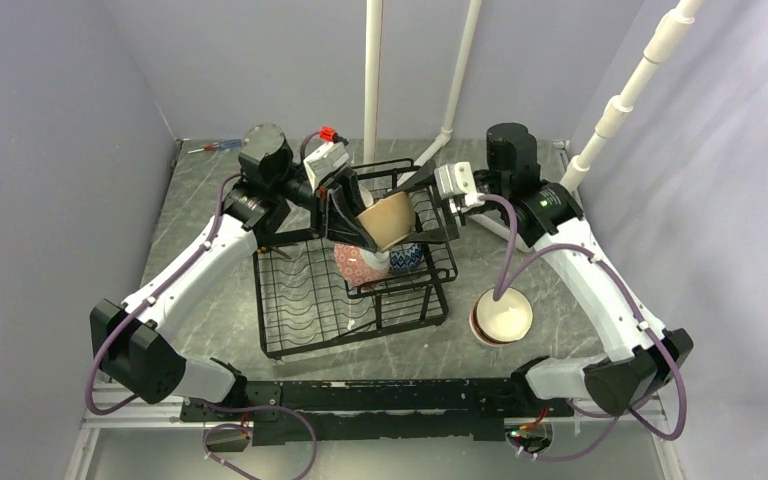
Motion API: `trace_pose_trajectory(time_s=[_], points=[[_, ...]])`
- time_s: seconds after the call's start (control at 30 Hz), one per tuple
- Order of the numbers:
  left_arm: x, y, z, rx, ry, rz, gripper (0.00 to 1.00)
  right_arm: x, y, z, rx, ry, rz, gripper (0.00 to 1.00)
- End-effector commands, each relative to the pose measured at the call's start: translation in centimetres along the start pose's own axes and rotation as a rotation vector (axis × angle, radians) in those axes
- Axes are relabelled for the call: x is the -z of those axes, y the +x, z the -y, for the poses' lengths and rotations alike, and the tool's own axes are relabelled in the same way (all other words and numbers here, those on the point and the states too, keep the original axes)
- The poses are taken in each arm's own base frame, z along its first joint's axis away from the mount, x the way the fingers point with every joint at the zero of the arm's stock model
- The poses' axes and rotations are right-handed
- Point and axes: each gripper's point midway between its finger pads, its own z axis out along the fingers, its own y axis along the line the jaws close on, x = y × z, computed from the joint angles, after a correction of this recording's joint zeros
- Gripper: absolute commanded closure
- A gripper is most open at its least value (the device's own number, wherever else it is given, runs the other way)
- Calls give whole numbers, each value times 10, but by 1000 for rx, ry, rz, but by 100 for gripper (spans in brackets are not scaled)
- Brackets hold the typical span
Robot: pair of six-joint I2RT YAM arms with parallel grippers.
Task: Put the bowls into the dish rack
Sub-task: Turn the bowl upside down on the dish rack.
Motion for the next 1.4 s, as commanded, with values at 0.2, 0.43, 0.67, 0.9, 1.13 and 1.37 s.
trace_pose_trajectory(time_s=[0.2, 0.43, 0.67, 0.9, 1.13, 1.37], points=[[24, -6, -51, -142, -134, 26, 45, 14, 8, 21, 28, 170, -11, 100], [35, -6, -82, -173, -335, 32, 29, 30, 20, 24, -52, 259, -24, 100], [56, -15, -102, -277, -612, 34, 18, 43, 28, 45, -211, 450, 5, 100], [67, -21, -91, -442, -808, 61, 12, 42, 31, 52, -364, 501, 58, 100], [65, -17, -79, -504, -835, 48, 6, 40, 29, 45, -430, 502, 107, 100], [57, -12, -82, -529, -829, 31, 6, 40, 26, 37, -432, 495, 127, 100]])
